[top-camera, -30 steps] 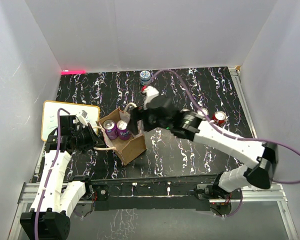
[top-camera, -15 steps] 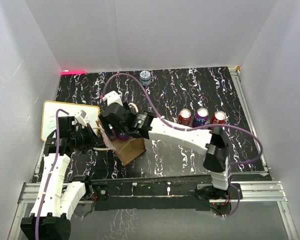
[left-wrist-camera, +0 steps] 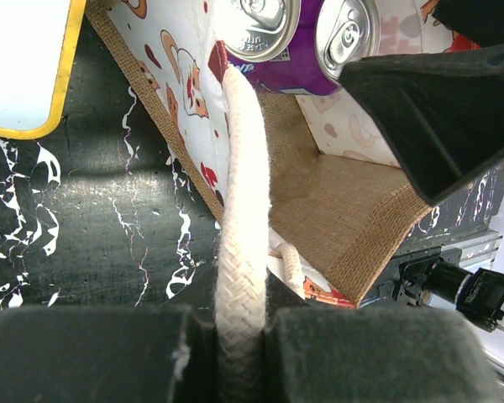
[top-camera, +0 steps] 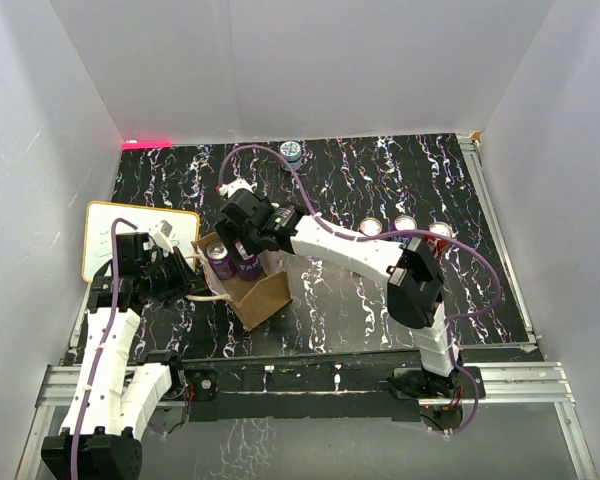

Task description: Take the beverage out of the canvas bag

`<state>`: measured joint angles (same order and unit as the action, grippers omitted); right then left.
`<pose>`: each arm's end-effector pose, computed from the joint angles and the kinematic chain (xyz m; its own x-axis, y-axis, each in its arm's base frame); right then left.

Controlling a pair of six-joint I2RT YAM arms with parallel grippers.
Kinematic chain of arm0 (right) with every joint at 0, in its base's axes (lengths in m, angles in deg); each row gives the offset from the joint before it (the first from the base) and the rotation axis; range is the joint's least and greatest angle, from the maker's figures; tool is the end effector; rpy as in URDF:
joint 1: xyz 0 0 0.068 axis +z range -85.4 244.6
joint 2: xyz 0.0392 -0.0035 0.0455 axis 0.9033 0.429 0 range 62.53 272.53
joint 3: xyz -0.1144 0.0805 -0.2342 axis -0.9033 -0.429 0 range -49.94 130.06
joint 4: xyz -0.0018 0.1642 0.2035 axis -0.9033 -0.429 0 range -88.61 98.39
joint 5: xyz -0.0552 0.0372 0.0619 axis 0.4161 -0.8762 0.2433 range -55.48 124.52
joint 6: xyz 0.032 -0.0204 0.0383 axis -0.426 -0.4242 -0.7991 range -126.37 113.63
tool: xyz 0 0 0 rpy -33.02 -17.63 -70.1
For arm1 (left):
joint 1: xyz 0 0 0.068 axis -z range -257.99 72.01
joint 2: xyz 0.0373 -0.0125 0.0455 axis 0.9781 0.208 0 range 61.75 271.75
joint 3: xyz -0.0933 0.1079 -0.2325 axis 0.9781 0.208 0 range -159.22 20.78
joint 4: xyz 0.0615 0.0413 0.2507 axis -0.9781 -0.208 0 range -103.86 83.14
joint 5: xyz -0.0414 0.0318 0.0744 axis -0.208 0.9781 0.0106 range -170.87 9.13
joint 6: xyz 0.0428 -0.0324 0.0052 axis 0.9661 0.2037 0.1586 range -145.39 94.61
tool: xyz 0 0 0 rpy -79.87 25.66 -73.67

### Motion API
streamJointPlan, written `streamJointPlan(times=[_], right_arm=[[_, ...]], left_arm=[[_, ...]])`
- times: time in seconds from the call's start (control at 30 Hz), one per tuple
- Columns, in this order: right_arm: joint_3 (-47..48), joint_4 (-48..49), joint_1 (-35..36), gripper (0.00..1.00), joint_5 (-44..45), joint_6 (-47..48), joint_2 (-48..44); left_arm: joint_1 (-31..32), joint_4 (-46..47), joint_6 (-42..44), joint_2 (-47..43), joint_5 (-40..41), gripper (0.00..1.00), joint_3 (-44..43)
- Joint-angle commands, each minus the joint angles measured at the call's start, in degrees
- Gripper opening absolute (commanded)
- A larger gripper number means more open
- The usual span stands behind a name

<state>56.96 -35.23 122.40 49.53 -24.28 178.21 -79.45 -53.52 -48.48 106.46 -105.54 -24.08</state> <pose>0.2485 0.3774 0.2874 -0.6271 -0.4386 -0.6437 -0.5679 0.8231 -0.0076 0.1507 -0.0111 0.2827 -0.7707 -0.3760 -0.5144 -0.0415 0.8352 -0.5483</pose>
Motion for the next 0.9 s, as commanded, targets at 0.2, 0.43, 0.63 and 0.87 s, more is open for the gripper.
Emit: streamJointPlan(times=[0.2, 0.43, 0.63, 0.87], right_arm=[[4.8, 1.4, 0.0, 0.88, -1.3, 2.7, 5.3], [3.9, 2.8, -0.5, 0.87, -1.6, 3.8, 7.6], [4.2, 4.3, -0.8, 0.87, -3.1, 4.1, 10.3], [6.3, 3.6, -0.8, 0.74, -4.5, 4.2, 11.5]], left_arm=[[-1.1, -0.2, 0.2, -0.8, -0.6, 0.00, 0.3], [-1.6, -0.2, 0.2, -0.4, -0.7, 0.00, 0.4], [-1.9, -0.2, 0.2, -0.3, -0.7, 0.00, 0.5], [-2.1, -0.2, 0.2, -0.1, -0.8, 0.00, 0.5]])
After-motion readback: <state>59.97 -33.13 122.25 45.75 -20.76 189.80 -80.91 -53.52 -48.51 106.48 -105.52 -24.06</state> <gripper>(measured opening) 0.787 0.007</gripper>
